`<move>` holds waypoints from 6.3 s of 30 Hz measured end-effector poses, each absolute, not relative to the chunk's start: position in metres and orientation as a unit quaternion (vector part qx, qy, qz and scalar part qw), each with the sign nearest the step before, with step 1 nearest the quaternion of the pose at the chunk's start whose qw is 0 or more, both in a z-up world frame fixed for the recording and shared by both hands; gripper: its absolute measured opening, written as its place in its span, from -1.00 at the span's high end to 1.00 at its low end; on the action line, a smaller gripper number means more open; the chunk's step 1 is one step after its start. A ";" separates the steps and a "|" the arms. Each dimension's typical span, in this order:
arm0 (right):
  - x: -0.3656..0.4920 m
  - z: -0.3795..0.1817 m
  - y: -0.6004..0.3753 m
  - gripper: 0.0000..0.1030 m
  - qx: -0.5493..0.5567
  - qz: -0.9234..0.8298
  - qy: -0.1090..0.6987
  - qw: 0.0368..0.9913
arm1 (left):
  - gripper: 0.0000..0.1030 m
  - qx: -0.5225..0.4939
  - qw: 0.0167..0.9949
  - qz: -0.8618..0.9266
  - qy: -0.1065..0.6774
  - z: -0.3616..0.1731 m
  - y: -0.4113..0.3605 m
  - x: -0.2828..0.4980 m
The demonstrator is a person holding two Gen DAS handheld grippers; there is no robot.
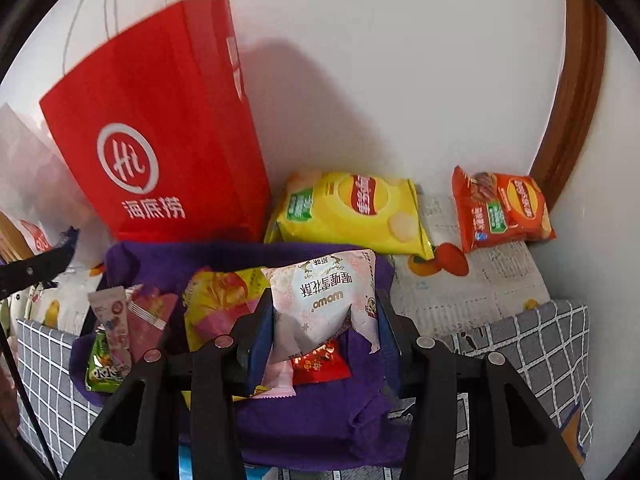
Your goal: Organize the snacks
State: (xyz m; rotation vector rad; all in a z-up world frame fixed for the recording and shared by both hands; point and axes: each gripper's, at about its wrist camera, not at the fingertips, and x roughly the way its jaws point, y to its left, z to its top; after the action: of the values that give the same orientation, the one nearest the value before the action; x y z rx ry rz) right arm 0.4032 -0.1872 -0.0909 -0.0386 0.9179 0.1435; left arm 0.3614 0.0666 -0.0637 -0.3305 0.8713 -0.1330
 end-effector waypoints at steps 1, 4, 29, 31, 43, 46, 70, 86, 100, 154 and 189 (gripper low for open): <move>0.405 -0.094 -0.187 0.10 -0.019 0.070 0.447 0.891 | 0.24 -0.159 0.891 -0.064 0.421 -0.065 0.066 0.362; 0.408 -0.100 -0.185 0.10 -0.018 0.072 0.458 0.886 | 0.24 -0.157 0.889 -0.066 0.424 -0.066 0.065 0.362; 0.417 -0.136 -0.164 0.08 -0.046 0.076 0.511 0.855 | 0.24 -0.131 0.880 -0.072 0.451 -0.082 0.052 0.367; 0.418 -0.138 -0.163 0.08 -0.047 0.077 0.513 0.854 | 0.24 -0.130 0.879 -0.073 0.453 -0.083 0.051 0.368; 0.419 -0.143 -0.159 -0.08 -0.060 0.072 0.517 0.851 | 0.23 -0.109 0.876 -0.077 0.463 -0.090 0.037 0.371; 0.417 -0.138 -0.158 -0.12 -0.058 0.080 0.514 0.852 | 0.23 -0.109 0.877 -0.075 0.463 -0.091 0.037 0.371; 0.401 -0.087 -0.184 -0.16 -0.026 0.066 0.449 0.891 | 0.22 -0.072 0.879 -0.098 0.461 -0.099 0.003 0.370; 0.391 -0.075 -0.172 -0.16 -0.040 0.073 0.438 0.895 | -0.08 -0.058 0.865 -0.073 0.493 -0.105 0.000 0.375; 0.341 -0.038 -0.174 -0.16 -0.036 0.067 0.429 0.900 | -0.23 -0.047 0.894 -0.075 0.440 -0.046 0.001 0.340; 0.026 0.032 -0.250 -0.94 0.010 0.004 0.357 0.934 | -0.69 -0.022 0.941 -0.059 0.334 0.019 -0.041 0.013; 0.020 0.035 -0.244 -0.94 -0.001 0.010 0.352 0.936 | -0.69 -0.022 0.940 -0.061 0.335 0.020 -0.044 0.009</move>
State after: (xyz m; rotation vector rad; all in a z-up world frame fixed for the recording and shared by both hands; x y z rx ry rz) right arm 0.0199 -0.2437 0.0351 -0.0011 0.7186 0.0201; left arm 0.0091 -0.0442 0.0203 -0.0445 0.6845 -0.1249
